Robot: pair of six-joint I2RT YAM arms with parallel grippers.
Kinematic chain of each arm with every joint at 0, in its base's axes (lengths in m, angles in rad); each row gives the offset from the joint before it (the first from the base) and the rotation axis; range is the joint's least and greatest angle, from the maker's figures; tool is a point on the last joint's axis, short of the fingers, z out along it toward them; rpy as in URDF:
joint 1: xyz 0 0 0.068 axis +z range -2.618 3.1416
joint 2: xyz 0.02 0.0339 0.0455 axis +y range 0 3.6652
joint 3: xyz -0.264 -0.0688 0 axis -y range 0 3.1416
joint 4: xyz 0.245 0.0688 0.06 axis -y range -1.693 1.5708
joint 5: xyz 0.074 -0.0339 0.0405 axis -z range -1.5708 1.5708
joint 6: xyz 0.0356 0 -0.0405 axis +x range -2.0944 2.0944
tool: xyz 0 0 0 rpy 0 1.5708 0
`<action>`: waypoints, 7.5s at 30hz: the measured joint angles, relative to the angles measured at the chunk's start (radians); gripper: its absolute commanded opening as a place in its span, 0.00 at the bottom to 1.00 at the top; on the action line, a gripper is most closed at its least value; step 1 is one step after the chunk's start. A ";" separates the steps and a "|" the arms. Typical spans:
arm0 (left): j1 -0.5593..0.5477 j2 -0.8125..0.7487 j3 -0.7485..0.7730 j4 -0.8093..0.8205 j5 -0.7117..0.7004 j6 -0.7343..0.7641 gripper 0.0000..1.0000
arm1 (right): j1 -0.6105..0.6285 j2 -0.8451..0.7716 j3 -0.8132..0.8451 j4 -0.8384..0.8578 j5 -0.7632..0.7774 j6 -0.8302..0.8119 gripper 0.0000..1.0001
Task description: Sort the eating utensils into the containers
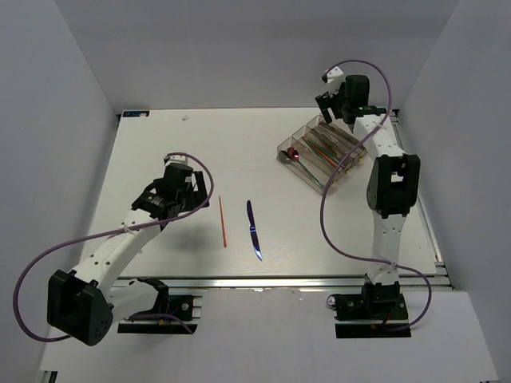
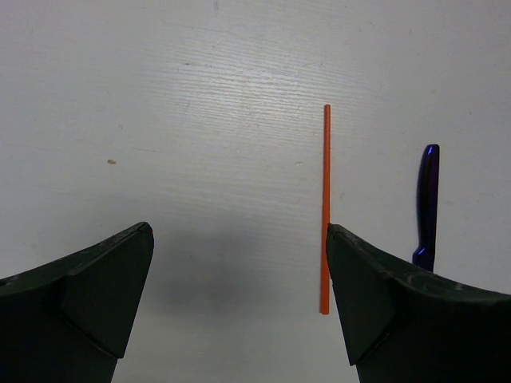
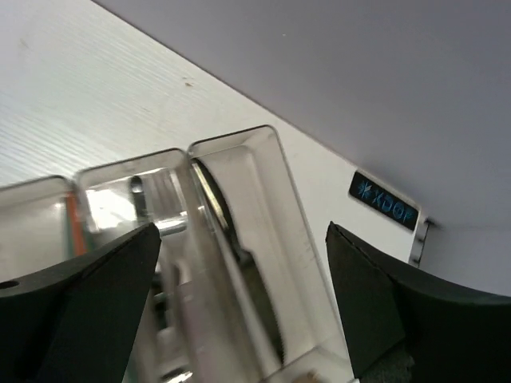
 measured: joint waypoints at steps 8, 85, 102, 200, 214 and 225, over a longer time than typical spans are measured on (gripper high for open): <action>0.007 -0.059 0.000 -0.044 -0.162 -0.039 0.98 | 0.431 -0.348 -0.182 -0.158 0.382 0.363 0.89; 0.036 -0.131 0.000 -0.039 -0.130 -0.038 0.98 | 0.288 -0.280 -0.038 -0.399 0.147 0.158 0.00; 0.036 -0.050 0.000 -0.016 -0.059 -0.021 0.98 | 0.033 0.088 0.060 -0.082 0.262 -0.259 0.00; 0.088 -0.290 0.000 -0.039 -0.256 -0.073 0.98 | 0.312 -0.383 -0.291 -0.340 0.165 0.095 0.00; 0.088 -0.224 0.000 -0.038 -0.225 -0.063 0.98 | 0.163 -0.229 -0.231 -0.354 0.162 -0.136 0.00; 0.088 -0.218 0.000 -0.021 -0.220 -0.059 0.98 | 0.159 -0.229 -0.269 -0.383 0.145 -0.113 0.89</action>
